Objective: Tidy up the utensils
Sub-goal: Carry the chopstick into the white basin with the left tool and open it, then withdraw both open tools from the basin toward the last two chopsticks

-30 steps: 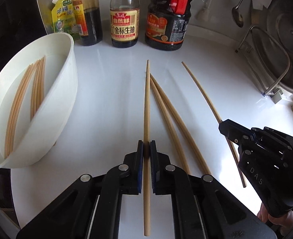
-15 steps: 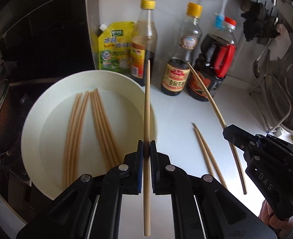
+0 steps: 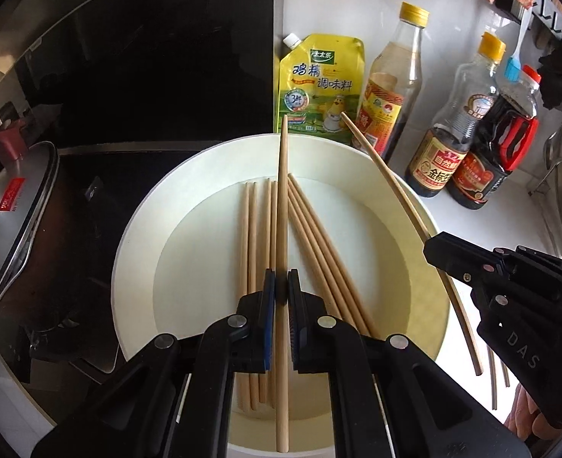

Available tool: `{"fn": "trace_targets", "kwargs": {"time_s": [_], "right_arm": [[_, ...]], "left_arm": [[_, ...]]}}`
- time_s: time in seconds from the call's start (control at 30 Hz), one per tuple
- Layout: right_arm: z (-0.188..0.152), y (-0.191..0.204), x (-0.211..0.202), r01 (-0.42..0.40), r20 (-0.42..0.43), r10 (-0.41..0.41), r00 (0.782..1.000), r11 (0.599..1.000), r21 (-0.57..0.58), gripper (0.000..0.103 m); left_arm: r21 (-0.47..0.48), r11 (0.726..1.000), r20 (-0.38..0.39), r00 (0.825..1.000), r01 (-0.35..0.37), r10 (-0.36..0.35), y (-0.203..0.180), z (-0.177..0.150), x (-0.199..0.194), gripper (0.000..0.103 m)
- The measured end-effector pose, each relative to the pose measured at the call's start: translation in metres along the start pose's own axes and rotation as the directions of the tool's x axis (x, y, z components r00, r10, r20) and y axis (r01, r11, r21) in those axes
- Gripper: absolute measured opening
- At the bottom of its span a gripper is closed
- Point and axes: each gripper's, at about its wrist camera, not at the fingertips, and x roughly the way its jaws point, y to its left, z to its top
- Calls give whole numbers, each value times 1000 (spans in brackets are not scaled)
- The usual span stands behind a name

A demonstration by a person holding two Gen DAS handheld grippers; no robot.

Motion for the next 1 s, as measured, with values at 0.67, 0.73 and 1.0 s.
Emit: {"fn": "trace_targets", "kwargs": {"time_s": [0.67, 0.73, 1.0], "right_arm": [[9, 14, 60, 5, -150, 0, 989, 999, 32, 7], [10, 13, 59, 6, -145, 0, 989, 999, 37, 13], [6, 11, 44, 17, -119, -12, 993, 999, 37, 14]], "left_arm": [[-39, 999, -123, 992, 9, -14, 26, -1, 53, 8], [-43, 999, -113, 994, -4, -1, 29, -1, 49, 24], [-64, 997, -64, 998, -32, 28, 36, -2, 30, 53]]}}
